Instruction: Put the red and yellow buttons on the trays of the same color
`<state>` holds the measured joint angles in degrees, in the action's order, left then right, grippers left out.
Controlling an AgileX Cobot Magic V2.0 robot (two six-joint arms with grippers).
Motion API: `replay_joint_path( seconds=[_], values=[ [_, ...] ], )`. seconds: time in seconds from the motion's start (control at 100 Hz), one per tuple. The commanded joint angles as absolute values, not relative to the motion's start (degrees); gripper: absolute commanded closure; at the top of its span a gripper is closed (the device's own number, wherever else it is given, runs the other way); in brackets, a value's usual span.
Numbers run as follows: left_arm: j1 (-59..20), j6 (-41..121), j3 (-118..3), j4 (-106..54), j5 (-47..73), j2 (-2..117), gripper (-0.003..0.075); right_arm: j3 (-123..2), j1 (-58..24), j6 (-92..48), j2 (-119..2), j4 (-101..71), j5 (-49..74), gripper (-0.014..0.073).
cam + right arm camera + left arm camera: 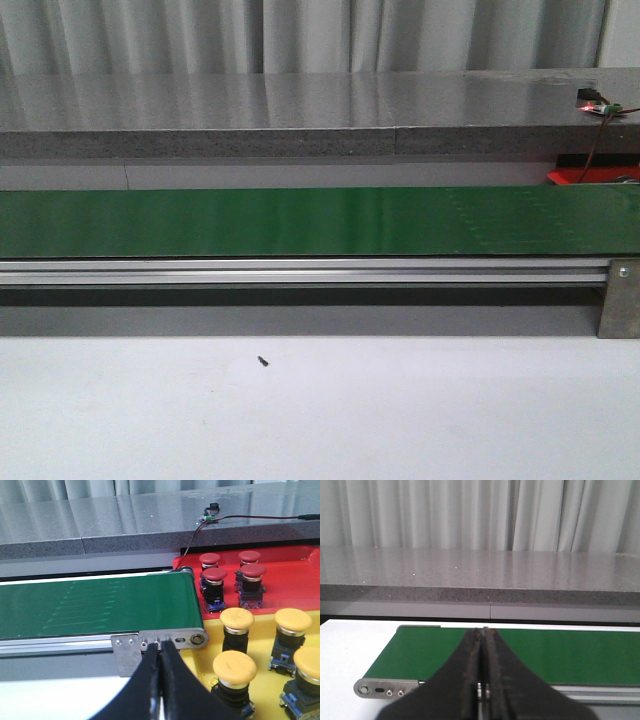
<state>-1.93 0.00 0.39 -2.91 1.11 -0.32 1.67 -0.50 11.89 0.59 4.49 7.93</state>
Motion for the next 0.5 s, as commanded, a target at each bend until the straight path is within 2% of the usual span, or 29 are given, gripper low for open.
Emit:
replay_joint_path(
  seconds=[0.0, 0.12, 0.49],
  values=[
    [-1.76, -0.7, 2.74, -3.07, -0.37, -2.34, 0.074, 0.66, -0.08, 11.72, 1.59, 4.81, 3.6, 0.066],
    [-1.76, -0.7, 2.74, -3.07, 3.79, -2.34, 0.074, 0.66, -0.08, 11.72, 1.59, 4.81, 3.6, 0.066],
    [-1.76, -0.7, 2.74, -3.07, 3.47, -2.34, 0.074, 0.66, -0.08, 11.72, 1.59, 4.81, 3.6, 0.066]
  ],
)
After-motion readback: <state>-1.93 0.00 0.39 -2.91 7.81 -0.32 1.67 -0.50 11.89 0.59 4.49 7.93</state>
